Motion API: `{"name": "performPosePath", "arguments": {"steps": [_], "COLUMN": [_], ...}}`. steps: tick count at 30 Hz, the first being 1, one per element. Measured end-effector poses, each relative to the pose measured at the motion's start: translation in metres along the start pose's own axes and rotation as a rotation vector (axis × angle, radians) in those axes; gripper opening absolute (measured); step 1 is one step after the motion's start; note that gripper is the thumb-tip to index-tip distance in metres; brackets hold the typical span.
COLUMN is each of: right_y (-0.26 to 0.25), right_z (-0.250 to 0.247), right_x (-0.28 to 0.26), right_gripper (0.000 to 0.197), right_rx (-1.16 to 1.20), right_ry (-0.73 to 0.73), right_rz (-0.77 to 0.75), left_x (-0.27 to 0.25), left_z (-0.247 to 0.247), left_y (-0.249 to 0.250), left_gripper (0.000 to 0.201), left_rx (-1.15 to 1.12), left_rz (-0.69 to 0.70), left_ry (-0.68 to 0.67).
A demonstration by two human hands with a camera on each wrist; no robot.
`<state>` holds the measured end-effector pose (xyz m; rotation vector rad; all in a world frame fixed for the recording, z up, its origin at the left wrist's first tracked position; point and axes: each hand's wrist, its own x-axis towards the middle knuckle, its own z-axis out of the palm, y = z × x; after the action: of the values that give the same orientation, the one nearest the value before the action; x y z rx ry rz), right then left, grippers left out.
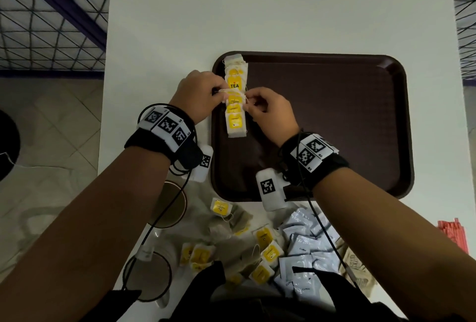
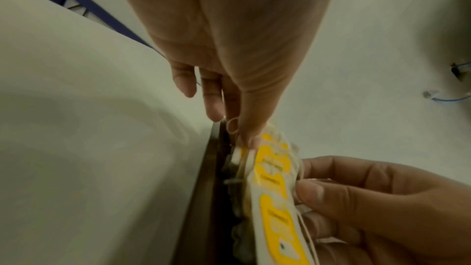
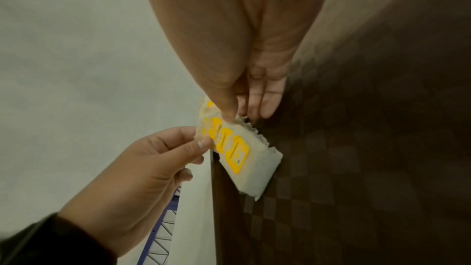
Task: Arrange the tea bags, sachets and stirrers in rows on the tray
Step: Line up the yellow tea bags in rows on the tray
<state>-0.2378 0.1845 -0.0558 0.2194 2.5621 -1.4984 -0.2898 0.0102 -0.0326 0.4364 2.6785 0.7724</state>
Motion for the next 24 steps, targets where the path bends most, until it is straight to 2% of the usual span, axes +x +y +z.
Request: {"name": "performPosePath", "arguments": {"steps": [4, 10, 15, 24], "right_y": [0.001, 0.001, 0.001, -0.014], "right_z": [-0.002, -0.002, 0.002, 0.018], "right_x": [-0.003, -0.005, -0.007, -0.001], "right_gripper": [0.016, 0.018, 0.019, 0.025], "right_rx": [0.036, 0.024, 0.089, 0.174], "right_ry": [0.036, -0.031, -0.014, 0.068], "right_rz": [0.022, 0.045, 0.079, 0.0], "left_x": [-0.003, -0.003, -0.005, 0.004], "left_z": [0.001, 0.0, -0.003, 0.004], "left_y": [0.001, -0.003, -0.009, -0.009], "left_gripper": [0.019, 0.018, 0.032, 0.007], "left_rx": [-0.044, -0.034, -0.18, -0.181], "left_rz": [0.012, 0.019, -0.048, -0.165], "left_ry": [0.018, -0.02, 0.05, 0.126]}}
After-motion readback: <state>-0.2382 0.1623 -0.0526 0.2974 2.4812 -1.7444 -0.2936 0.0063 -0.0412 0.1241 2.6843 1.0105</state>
